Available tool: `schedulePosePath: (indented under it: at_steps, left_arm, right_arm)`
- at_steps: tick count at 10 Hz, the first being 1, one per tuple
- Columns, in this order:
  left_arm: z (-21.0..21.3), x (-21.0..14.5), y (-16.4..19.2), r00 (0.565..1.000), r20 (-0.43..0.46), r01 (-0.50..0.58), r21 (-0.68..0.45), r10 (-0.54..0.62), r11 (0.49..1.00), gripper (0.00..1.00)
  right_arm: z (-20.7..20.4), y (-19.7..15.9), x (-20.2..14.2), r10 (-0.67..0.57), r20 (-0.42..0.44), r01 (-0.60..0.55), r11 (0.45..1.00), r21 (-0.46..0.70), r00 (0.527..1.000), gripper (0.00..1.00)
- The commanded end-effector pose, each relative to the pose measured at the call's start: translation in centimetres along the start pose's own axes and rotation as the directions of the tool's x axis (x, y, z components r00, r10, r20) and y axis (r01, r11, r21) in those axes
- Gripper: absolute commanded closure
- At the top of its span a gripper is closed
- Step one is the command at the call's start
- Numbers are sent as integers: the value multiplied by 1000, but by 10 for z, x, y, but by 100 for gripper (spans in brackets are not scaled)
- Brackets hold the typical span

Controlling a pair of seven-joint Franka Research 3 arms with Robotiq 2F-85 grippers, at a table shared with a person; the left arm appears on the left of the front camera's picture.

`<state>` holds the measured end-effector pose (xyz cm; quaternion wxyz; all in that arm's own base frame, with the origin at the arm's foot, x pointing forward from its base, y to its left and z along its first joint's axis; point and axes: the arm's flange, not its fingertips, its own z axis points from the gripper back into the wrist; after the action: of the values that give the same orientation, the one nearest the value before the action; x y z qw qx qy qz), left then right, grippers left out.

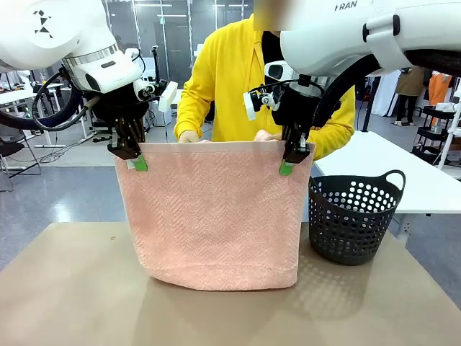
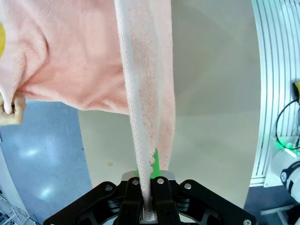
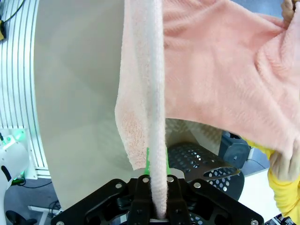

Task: Fold the towel.
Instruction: Release the end of the 100 cm Hotel Towel you were holding and grab the top end of the folded side.

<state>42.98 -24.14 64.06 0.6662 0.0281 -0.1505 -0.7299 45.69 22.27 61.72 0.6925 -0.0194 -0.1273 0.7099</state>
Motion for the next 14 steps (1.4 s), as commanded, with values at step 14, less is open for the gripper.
schedulePosePath:
  at_steps: [14]
  left_arm:
    - [0,-1,1,1000,0,-1,1,1,1000,100]
  right_arm:
    - [0,0,-1,-1,-2,1,1000,0,1000,100]
